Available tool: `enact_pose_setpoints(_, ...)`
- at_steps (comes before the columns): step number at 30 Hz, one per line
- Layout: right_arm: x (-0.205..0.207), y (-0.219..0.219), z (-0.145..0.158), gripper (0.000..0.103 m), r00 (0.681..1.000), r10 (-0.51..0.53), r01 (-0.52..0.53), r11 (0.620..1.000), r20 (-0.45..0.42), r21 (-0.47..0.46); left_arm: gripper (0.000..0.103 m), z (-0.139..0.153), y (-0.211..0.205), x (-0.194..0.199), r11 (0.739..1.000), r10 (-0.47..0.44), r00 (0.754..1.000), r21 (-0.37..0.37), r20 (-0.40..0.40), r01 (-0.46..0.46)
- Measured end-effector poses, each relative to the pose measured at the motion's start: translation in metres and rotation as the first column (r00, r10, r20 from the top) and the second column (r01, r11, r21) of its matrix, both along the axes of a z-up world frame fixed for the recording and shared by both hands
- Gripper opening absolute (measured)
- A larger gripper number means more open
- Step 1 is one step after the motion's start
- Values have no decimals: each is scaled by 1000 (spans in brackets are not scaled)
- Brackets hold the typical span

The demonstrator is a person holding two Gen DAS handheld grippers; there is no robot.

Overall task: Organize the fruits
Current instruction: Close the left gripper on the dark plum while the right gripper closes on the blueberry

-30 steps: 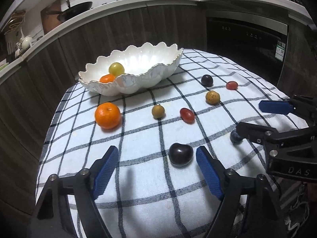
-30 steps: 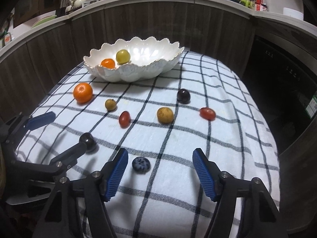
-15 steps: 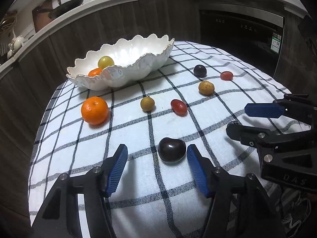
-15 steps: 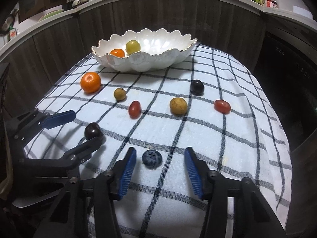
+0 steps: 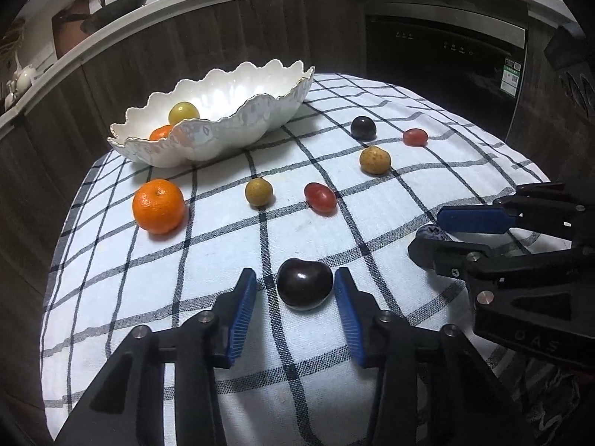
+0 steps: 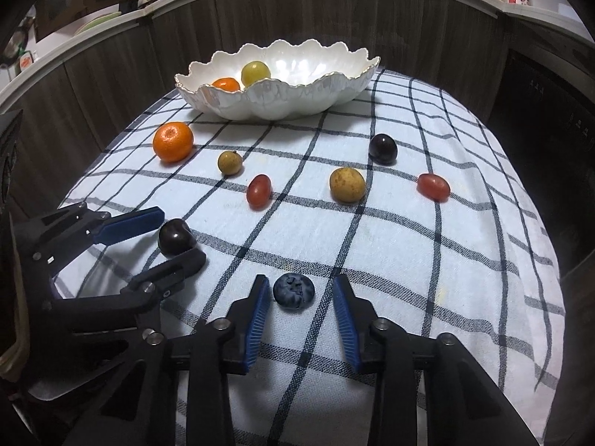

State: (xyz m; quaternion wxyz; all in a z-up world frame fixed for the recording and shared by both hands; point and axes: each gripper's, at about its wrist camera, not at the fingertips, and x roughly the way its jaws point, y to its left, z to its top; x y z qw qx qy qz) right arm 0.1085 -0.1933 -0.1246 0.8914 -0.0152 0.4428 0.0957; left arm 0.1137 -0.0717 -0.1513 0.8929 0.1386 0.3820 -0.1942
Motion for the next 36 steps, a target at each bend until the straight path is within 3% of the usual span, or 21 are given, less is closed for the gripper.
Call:
enact_pose_setpoints(6,0,2,0,25,1000,12,-12,1000,3,0,29,0,-2,-2,1000,-15,1000,0,2,15)
enact_pose_setpoints(27,-3,-6,11,24,999,-19,19,1000,27,5,28,9,6,-3,999,39,999,-10,10,-39)
enact_pose_setpoints(36,-2,-1,24,24,998,-11,11,1000,70,-3,28,15,11,3,994,106,994,-2,-23,-106)
